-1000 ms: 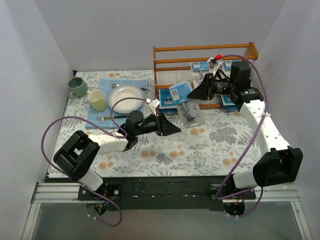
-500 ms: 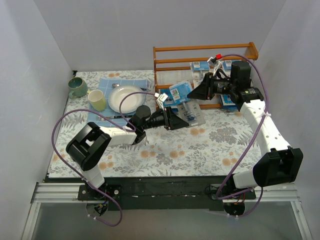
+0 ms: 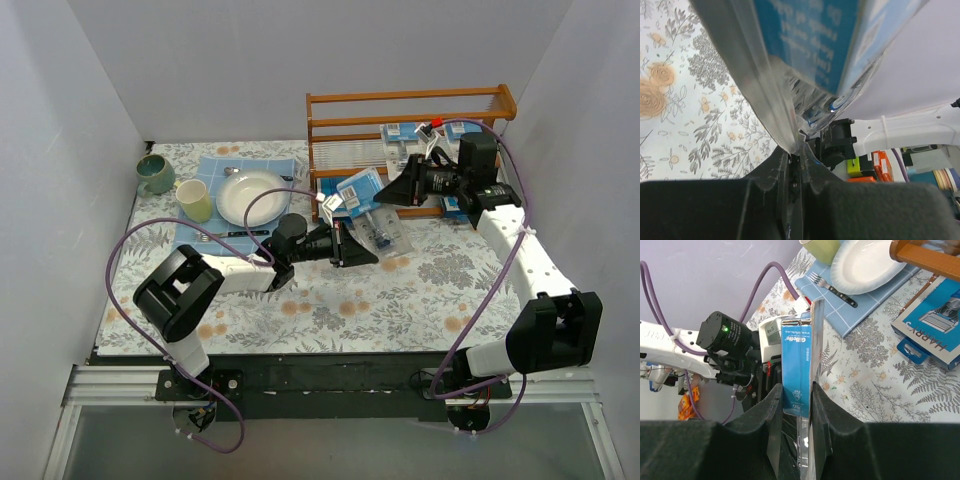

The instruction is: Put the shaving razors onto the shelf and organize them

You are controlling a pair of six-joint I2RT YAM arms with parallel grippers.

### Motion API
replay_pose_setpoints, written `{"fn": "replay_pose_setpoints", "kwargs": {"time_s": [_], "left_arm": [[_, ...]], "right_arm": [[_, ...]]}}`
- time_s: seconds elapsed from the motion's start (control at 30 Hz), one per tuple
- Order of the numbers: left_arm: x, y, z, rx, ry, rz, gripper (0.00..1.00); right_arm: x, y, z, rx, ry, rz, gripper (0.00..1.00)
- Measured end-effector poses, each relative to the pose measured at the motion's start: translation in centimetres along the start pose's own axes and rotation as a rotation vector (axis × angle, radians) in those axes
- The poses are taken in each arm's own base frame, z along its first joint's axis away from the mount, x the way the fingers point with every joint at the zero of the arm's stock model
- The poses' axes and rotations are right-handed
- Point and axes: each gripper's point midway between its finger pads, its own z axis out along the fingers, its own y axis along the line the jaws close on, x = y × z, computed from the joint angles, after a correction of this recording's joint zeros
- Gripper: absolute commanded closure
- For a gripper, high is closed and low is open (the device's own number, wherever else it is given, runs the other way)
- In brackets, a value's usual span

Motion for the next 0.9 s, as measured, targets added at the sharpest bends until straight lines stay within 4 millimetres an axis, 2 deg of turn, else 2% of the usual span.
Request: {"fn": "replay_pose_setpoints", "kwargs": {"time_s": [0.13, 0.23, 0.27, 0.3, 0.37, 0.47, 0.6, 0.73, 0.9], "left_arm": [[0.3, 1.1, -0.5, -0.040, 0.022, -0.038, 1.00], [0.0, 1.9, -1.8, -0.061, 0.046, -0.065, 1.00], [-0.3, 2.1, -2.3, -0.068, 0.051, -0.072, 1.00], [-0.6, 2.3, -3.0, -0.067, 0.061, -0.074, 1.00], [-1.2, 2.3, -4.3, -0.046, 0.084, -0.062, 1.00], [-2.0, 1.6, -6.2, 0.018, 0.145, -0.050, 1.00], [-3.4, -0.8, -8.0, 0.127, 0.251, -0.045, 1.00], [-5.0, -2.0, -9.4, 0.153, 0.265, -0.017, 1.00], [-6.7, -2.7, -10.3, 0.154, 0.252, 0.025, 1.00]], "right_arm": [[1.0, -0.6, 0.0, 0.014, 0.000, 0.009, 0.99], [1.4, -0.9, -0.1, 0.032, -0.008, -0.005, 0.97], [1.4, -1.1, -0.1, 0.039, -0.014, -0.013, 0.91], [1.4, -1.2, -0.1, 0.047, -0.018, -0.018, 0.79], [1.6, -1.5, -0.2, 0.060, -0.024, -0.023, 0.71], [1.8, -1.9, -0.5, 0.073, -0.025, -0.008, 0.61], [1.7, -2.9, -1.6, 0.112, -0.027, -0.014, 0.48], [1.2, -4.4, -3.5, 0.190, -0.040, -0.038, 0.43], [0.0, -6.2, -7.1, 0.305, -0.099, -0.066, 0.42]]}}
